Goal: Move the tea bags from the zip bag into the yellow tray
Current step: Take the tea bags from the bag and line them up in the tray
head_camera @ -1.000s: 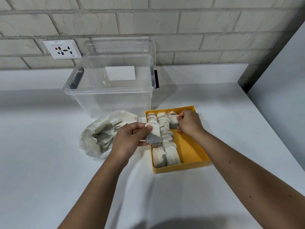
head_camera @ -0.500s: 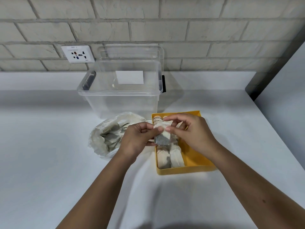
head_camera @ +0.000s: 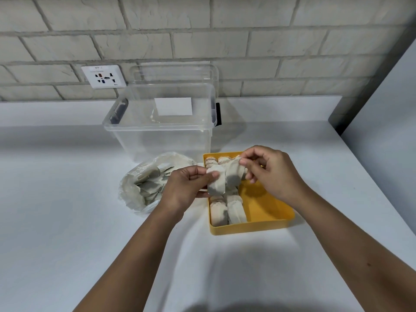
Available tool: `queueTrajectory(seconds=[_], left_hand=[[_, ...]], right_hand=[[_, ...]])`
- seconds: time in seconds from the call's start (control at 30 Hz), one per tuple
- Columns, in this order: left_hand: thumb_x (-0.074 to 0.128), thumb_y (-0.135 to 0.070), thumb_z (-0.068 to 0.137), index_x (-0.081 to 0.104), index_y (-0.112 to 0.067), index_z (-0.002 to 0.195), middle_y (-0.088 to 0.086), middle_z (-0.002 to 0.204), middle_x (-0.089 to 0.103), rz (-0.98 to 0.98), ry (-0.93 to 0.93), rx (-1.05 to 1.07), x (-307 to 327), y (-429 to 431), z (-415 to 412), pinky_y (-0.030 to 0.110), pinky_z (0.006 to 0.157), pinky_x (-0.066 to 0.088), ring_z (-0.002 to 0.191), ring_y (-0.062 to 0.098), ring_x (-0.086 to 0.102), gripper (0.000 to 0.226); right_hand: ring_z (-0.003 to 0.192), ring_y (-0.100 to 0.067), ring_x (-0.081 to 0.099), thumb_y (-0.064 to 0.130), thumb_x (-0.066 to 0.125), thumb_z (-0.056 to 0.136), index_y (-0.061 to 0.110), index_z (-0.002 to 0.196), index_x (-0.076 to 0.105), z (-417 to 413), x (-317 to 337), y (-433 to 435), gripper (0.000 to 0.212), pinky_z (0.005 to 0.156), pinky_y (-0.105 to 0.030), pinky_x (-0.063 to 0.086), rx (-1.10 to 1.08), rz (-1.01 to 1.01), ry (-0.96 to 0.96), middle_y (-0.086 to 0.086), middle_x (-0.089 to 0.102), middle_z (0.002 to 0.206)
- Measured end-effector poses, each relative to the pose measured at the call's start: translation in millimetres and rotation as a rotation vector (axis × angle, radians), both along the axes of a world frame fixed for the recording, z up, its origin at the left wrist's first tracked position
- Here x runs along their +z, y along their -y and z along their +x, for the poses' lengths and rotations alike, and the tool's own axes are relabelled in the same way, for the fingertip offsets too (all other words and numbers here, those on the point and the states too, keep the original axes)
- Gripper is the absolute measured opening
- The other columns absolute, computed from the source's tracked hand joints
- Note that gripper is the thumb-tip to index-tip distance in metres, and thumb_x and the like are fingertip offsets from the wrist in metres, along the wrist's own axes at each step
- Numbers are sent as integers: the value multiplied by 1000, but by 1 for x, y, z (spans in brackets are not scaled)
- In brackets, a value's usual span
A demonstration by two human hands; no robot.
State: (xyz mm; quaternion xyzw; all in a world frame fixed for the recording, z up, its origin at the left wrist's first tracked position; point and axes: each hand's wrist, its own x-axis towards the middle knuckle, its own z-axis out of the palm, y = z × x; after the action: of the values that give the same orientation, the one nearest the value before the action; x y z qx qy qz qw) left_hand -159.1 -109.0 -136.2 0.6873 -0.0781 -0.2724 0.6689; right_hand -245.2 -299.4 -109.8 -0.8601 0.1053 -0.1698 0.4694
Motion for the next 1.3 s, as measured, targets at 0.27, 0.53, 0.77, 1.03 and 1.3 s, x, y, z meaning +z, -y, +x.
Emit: queueTrajectory(seconds=[0.27,0.53,0.77,1.03,1.3], left_hand=[[73,-19,89,78,-13,91,5,79,76,35,115,117,-2,7,3,30,65,60,73,16,70,8],[64,-21,96,78,-10,95,21,90,75,-6,47,-28,10,10,-7,25,62,60,77,22,70,18],[73,-15,88,76,-9,93,7,81,77,-41,-14,-49,6,10,-8,24,63,61,71,14,72,9],[68,-17,92,75,-4,98,8,81,76,-19,-33,-20,2,11,-5,20,59,56,68,11,70,16],[67,-16,94,74,-7,93,6,79,76,32,29,62,-6,5,8,23,63,59,73,15,70,12]], right_hand=[[66,-8,62,15,65,92,15,93,70,1,-2,3,5,64,-27,57,102,-2,-57,7,66,76],[68,-10,62,15,68,89,20,87,70,7,3,-4,6,67,-26,56,155,12,-126,9,67,75],[62,-7,62,15,68,90,18,87,68,10,-3,-5,4,68,-28,56,115,0,-112,10,64,70],[60,-14,64,17,65,92,15,90,66,5,-1,4,3,62,-28,57,35,47,-98,-4,68,72],[62,-16,69,13,58,95,16,84,66,14,-13,25,14,66,-30,57,41,-232,-550,3,66,71]])
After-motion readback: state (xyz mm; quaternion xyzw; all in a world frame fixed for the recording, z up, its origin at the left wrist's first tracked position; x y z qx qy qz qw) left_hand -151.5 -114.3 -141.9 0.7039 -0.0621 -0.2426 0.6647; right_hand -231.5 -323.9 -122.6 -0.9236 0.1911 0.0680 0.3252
